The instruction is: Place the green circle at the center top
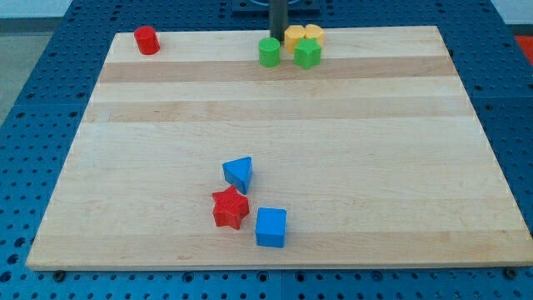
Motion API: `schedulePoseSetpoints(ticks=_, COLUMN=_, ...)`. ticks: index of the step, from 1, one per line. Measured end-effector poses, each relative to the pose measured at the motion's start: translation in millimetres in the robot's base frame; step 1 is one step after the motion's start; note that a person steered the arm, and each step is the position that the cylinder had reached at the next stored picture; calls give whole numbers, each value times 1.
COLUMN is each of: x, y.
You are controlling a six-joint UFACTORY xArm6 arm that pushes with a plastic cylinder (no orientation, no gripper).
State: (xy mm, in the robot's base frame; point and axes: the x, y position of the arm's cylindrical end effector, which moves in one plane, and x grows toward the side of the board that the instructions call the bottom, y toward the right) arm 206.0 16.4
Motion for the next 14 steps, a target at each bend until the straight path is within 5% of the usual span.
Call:
schedulePoseSetpoints(ticks=3, x=1, y=61)
schedulePoseSetpoints(ticks=8, x=22, y=-50)
schedulePoseSetpoints(ticks=14, x=49, y=-82)
